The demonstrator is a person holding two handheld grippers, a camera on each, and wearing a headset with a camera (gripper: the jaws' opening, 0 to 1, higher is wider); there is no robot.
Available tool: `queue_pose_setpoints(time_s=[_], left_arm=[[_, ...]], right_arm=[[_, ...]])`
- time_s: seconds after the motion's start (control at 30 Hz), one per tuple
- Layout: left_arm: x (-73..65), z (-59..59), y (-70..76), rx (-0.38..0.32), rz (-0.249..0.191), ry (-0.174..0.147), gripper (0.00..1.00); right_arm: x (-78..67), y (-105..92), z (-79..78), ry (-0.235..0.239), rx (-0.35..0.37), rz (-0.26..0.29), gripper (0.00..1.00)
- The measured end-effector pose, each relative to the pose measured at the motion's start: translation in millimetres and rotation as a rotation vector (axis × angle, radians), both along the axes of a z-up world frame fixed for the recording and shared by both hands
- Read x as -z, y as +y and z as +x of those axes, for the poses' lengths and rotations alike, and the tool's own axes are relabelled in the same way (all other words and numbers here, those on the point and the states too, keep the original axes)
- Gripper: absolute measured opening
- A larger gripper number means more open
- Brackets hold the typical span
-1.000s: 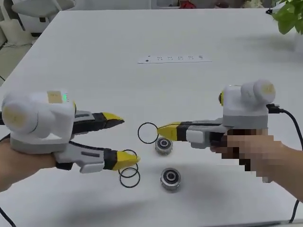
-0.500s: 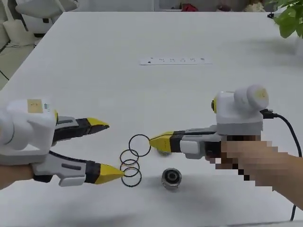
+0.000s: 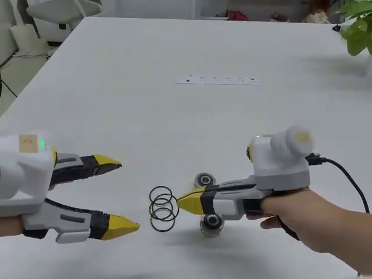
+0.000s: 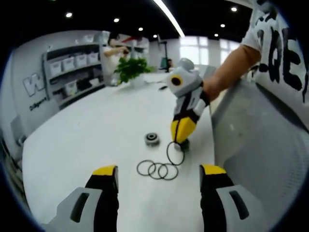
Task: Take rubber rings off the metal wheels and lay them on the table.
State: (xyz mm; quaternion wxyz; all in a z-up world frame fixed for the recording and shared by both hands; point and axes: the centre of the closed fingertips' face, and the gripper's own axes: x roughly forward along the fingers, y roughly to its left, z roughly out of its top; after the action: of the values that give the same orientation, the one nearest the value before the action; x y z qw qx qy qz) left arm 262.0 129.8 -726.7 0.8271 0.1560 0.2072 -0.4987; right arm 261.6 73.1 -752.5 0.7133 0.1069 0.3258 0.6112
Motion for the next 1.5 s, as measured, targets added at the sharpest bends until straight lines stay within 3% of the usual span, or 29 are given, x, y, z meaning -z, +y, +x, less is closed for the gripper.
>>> queue_pose_setpoints(time_s=[0.3, 0.67, 0.97, 1.5], left_arm=[[3.7, -4.4, 5.7, -0.019, 0.001, 0.007, 0.7], [7.6, -6.5, 7.4, -0.027, 0.011, 0.01, 0.7], [11.7, -5.9, 6.6, -0.029, 0.016, 0.019, 0.7], [20.7, -9.6, 4.4, -0.013, 0.032, 0.037, 0.7]], right_arm=[[14.4, 5.0, -9.5, 0.04, -0.01, -0.03, 0.0], [36.7, 2.7, -17.4, 0.052, -0.027, -0.105, 0.0], [45.8, 1.7, -18.8, 0.053, -0.03, -0.137, 0.0], [48.7, 4.7, -18.0, 0.019, -0.028, -0.149, 0.01]])
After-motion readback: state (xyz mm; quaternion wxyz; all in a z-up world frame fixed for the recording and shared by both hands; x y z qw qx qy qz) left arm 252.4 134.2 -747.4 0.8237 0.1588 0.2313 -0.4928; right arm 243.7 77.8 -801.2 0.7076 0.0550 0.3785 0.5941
